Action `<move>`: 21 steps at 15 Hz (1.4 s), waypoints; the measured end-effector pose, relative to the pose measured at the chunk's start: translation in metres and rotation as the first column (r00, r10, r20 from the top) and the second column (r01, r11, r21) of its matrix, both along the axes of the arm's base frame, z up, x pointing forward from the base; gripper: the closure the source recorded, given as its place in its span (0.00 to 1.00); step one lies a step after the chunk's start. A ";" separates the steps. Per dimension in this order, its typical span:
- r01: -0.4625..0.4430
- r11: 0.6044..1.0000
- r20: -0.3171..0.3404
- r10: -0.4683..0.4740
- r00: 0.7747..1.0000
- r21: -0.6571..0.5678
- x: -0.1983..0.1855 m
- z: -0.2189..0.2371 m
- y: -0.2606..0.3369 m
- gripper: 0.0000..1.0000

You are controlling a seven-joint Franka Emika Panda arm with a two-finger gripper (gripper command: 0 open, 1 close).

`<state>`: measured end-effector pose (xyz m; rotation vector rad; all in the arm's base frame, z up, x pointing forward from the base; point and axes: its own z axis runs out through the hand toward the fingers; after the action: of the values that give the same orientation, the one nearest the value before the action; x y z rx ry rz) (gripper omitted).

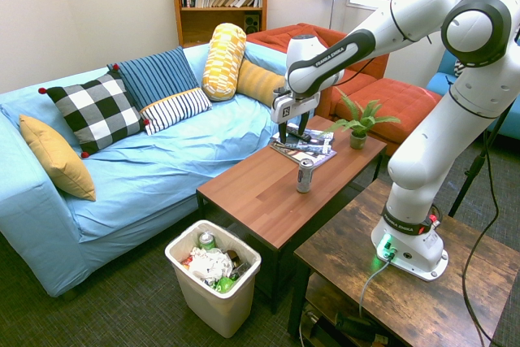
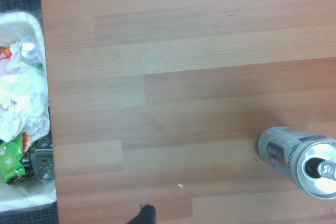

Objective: Throw the can in the trash bin

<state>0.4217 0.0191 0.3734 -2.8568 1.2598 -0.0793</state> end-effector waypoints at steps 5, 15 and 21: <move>0.053 0.998 0.013 -0.052 0.999 -0.038 0.012 0.000 -0.008 0.00; 0.244 0.965 -0.031 -0.248 0.968 -0.095 -0.004 -0.084 -0.048 0.00; 0.328 0.941 -0.047 -0.332 0.942 -0.079 0.005 -0.150 -0.087 0.00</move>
<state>0.4264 -0.0678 0.2234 -2.6886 1.7720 -0.0423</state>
